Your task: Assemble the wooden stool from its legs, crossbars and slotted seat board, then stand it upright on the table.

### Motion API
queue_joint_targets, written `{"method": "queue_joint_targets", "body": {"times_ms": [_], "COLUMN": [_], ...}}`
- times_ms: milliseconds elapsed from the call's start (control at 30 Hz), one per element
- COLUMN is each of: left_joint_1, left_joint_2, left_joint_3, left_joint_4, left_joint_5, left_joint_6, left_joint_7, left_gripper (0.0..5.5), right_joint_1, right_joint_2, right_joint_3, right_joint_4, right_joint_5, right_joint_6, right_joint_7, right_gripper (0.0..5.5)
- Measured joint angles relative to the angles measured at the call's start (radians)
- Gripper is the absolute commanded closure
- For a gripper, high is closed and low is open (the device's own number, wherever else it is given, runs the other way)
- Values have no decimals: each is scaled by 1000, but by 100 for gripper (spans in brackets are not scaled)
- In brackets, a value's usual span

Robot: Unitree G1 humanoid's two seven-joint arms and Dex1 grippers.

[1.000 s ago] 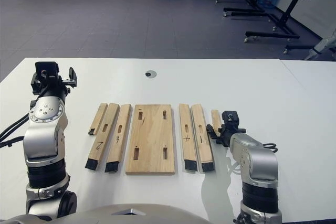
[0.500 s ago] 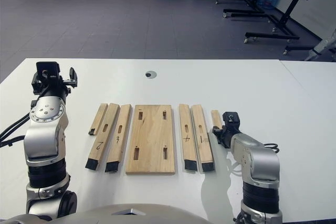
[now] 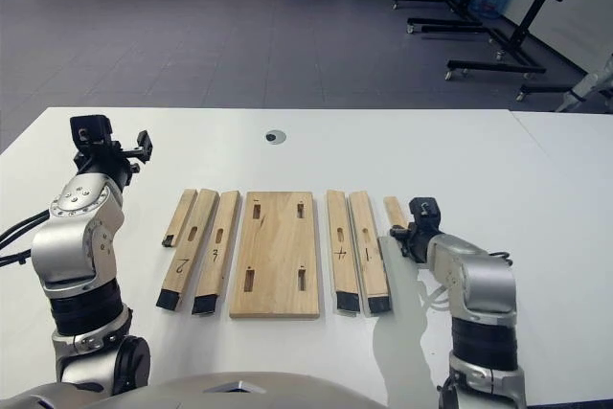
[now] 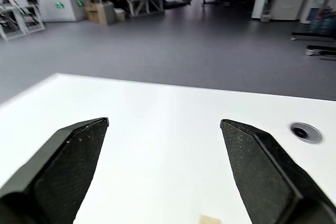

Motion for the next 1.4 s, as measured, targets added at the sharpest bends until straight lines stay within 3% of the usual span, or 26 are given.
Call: {"method": "queue_joint_targets", "body": {"times_ms": [200,300,400,500,633,933,1400], "left_joint_1": [-88,-171,-278,-334,-353,-347,-183], "left_joint_2": [-59,-154,-252,-258,-260,-260,-291], "left_joint_3": [134,211,331,440,487,406,204], "left_joint_4": [12,19,27,44,51,116,216], "left_joint_5": [-236,-409,-606,-754,-903,-1049,-1168], "left_joint_6": [116,220,326,411,461,450,177], "left_joint_7": [-108,-152,-177,-171,-119,23,166], "left_gripper": [157,157,157,157,157,157,157], "right_joint_1": [-312,-383,-382,-331,-312,-386,-385], "right_joint_2": [-76,-63,-30,-33,-26,102,174], "right_joint_3": [-10,72,170,215,232,233,319], "right_joint_4": [107,55,11,32,139,241,86], "right_joint_5": [44,120,189,217,220,255,288], "right_joint_6": [-95,-149,-224,-329,-448,-576,-586], "right_joint_7": [87,200,331,455,544,565,515], "right_gripper": [422,422,422,422,422,422,422]}}
